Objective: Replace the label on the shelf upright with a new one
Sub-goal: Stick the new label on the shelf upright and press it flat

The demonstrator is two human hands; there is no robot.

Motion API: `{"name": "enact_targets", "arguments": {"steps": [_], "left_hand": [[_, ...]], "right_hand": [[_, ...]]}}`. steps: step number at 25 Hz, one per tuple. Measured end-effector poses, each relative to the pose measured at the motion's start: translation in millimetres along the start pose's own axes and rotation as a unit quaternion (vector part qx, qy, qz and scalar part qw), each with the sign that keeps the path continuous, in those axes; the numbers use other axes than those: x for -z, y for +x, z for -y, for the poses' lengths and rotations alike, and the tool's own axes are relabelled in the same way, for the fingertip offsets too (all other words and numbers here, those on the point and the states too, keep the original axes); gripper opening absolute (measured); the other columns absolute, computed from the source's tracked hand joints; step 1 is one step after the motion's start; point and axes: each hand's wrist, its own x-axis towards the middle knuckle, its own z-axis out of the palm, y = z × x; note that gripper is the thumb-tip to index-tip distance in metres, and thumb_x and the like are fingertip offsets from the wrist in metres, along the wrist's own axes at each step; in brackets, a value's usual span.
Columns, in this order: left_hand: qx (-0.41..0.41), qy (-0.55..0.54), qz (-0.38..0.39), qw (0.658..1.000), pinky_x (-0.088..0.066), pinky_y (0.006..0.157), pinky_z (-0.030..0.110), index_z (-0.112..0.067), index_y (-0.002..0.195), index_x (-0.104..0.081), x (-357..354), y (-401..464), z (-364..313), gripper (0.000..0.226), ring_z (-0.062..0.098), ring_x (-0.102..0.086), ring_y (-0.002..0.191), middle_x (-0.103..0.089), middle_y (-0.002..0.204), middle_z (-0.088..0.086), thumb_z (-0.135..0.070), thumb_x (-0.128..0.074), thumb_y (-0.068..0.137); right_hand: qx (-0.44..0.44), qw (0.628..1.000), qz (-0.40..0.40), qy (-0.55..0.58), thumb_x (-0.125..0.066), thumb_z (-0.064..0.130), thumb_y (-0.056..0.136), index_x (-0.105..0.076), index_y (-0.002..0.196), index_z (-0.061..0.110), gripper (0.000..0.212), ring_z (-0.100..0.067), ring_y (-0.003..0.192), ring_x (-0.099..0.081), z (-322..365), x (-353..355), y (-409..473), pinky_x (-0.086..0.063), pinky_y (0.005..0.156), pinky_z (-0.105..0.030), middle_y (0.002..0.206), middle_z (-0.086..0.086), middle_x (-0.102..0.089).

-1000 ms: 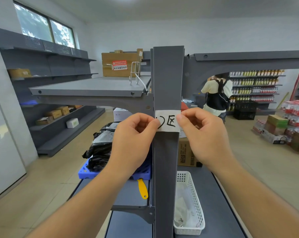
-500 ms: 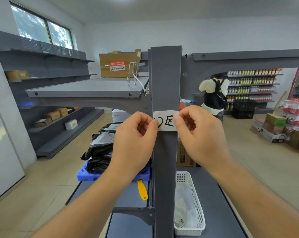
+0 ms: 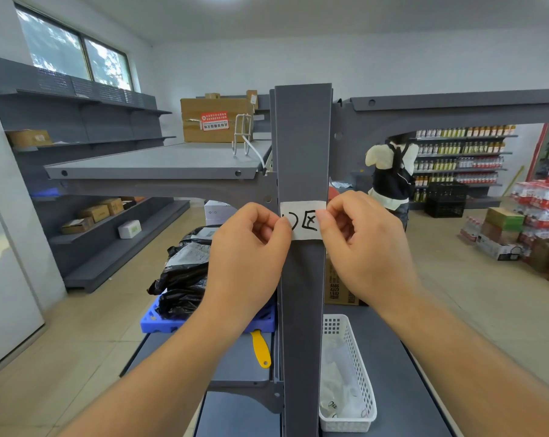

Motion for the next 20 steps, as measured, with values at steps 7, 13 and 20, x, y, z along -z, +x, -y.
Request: {"name": "enact_targets", "arguments": {"steps": [7,13,20], "left_hand": [[0.002,0.033,-0.002,0.999,-0.056,0.061,0.03,-0.026,0.078,-0.062,-0.3,0.8,-4.0,0.017,0.015,-0.063,0.067,-0.068,0.07,0.001,-0.029,-0.064,0.094],[-0.002,0.064,-0.001,0.998,-0.045,0.056,0.022,-0.022,0.081,-0.058,-2.3,-0.5,-3.4,0.02,0.013,-0.055,0.061,-0.065,0.073,0.004,-0.033,-0.062,0.097],[-0.069,0.077,0.004,0.995,-0.051,0.061,0.016,-0.028,0.105,-0.056,4.4,-3.3,-1.0,0.012,0.004,-0.063,0.076,-0.066,0.084,-0.012,-0.03,-0.065,0.098]], "right_hand": [[-0.001,1.0,-0.001,-0.007,-0.063,0.021,0.099,-0.06,0.08,0.012,0.021,0.0,0.066,-0.052,1.9,-0.3,1.6,-0.044,0.061,-0.015,0.072,0.004,-0.058],[-0.042,0.999,0.026,0.018,-0.065,0.03,0.098,-0.063,0.081,0.014,0.024,-0.009,0.066,-0.055,-2.2,6.6,4.0,-0.045,0.06,-0.014,0.07,0.01,-0.059],[-0.067,0.995,0.054,0.055,-0.061,0.032,0.098,-0.067,0.089,0.018,0.017,-0.012,0.074,-0.064,-1.8,9.6,6.7,-0.049,0.064,-0.018,0.079,0.005,-0.068]]}}
